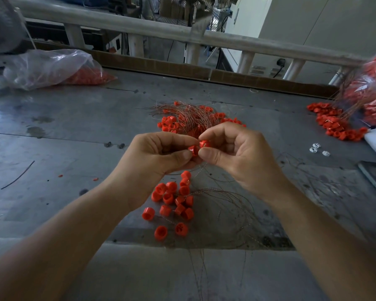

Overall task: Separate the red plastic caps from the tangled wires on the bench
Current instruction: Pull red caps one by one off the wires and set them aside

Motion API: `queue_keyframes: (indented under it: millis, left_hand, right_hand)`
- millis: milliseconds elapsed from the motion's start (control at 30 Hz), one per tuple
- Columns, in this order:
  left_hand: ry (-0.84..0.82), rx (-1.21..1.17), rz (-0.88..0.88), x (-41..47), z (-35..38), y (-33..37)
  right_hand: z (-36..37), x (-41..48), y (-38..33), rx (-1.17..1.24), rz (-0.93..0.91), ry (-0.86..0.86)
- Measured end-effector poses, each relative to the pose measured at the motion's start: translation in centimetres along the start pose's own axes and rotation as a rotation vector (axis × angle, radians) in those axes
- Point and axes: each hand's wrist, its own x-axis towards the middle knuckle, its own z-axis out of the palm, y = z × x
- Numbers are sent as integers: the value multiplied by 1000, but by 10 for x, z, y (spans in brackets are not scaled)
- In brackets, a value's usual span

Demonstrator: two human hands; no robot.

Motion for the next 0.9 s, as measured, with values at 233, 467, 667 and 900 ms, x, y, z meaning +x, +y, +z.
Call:
queue_keyframes:
  millis: [233, 467, 667, 900]
  left_hand:
    - [9, -5, 7, 0, -1, -1]
    - [59, -15, 0, 2, -3, -2]
    - [53, -28, -4, 2, -2, -3]
    - [71, -24, -10, 2, -2, -3]
  right_hand:
    - [2, 0, 2, -82, -22, 4]
    - [6, 0, 3, -129, -64, 0]
    - [3, 0, 5, -49, -34, -4]
    - [6, -2, 4, -104, -83, 26]
